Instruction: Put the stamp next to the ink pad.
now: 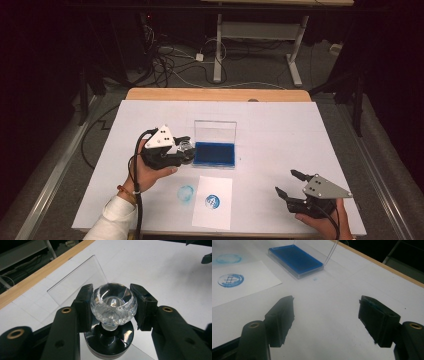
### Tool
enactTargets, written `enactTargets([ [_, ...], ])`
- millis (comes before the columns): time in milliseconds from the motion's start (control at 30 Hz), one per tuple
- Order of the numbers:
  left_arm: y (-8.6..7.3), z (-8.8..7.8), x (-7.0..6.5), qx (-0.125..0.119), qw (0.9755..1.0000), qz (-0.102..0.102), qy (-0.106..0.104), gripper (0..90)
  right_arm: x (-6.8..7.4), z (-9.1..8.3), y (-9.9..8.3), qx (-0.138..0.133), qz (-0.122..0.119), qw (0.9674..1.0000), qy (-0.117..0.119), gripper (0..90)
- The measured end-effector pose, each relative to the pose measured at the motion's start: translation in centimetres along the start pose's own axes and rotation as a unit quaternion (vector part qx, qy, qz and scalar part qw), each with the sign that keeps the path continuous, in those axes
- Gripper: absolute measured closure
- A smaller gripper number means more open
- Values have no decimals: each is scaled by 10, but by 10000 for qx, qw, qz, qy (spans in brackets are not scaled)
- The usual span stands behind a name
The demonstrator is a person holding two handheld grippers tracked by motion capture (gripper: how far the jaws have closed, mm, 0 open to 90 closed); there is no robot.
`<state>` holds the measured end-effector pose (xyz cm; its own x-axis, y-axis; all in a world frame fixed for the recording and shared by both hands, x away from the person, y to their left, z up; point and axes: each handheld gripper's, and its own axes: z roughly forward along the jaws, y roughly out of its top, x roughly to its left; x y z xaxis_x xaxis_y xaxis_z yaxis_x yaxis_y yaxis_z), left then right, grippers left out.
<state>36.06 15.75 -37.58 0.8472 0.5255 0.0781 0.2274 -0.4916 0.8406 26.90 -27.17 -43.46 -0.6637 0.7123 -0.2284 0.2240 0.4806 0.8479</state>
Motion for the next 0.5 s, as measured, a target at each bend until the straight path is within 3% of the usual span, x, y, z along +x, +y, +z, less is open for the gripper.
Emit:
enactTargets([
  [500, -10, 18, 29, 441, 9983, -351, 131, 544, -1, 1, -1, 47, 11, 10000, 15, 289],
])
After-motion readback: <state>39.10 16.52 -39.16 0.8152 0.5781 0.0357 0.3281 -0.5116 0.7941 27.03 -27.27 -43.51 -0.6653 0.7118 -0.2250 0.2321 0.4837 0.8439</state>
